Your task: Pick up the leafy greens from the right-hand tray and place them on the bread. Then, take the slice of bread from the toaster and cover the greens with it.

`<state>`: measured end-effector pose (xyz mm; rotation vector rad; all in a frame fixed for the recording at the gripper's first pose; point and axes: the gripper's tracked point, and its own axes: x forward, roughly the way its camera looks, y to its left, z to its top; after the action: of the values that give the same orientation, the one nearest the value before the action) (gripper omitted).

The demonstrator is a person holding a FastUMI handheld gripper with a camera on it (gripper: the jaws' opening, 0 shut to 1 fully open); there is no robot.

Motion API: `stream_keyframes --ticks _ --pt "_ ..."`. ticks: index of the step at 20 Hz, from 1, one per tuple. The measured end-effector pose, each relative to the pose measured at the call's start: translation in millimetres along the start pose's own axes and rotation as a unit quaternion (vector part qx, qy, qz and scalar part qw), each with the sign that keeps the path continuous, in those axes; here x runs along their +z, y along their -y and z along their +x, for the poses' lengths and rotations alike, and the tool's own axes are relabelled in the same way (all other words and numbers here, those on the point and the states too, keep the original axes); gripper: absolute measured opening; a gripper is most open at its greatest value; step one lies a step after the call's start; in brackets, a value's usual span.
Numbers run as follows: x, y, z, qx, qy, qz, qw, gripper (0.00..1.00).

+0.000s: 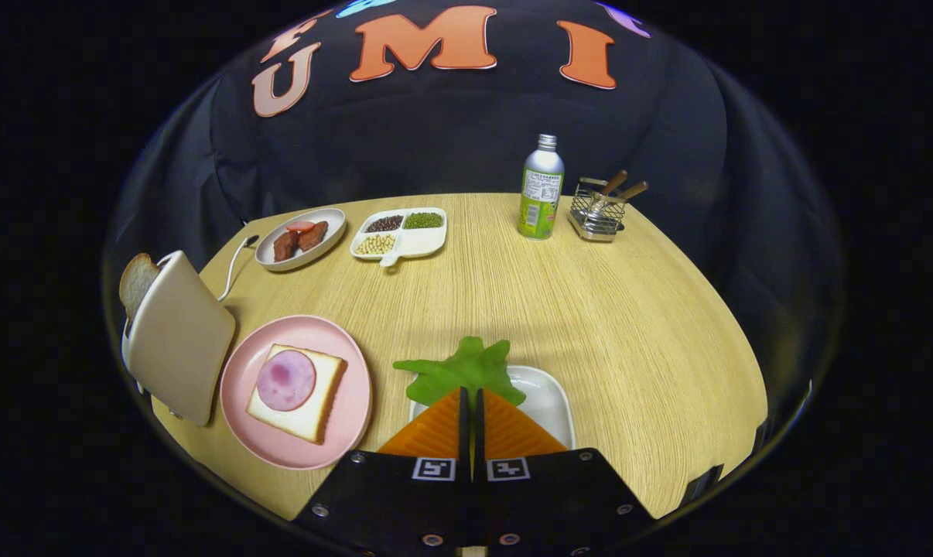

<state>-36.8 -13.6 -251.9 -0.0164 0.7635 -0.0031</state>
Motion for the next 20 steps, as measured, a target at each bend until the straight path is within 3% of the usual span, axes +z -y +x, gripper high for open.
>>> stream_keyframes --ticks 10,20 --pt "37.4 -73.8 -19.7 0.058 0.030 -0.014 0.998 0.01" --pt "13.9 -164.8 -20.8 0.123 -0.004 -0.069 0.990 0.01"
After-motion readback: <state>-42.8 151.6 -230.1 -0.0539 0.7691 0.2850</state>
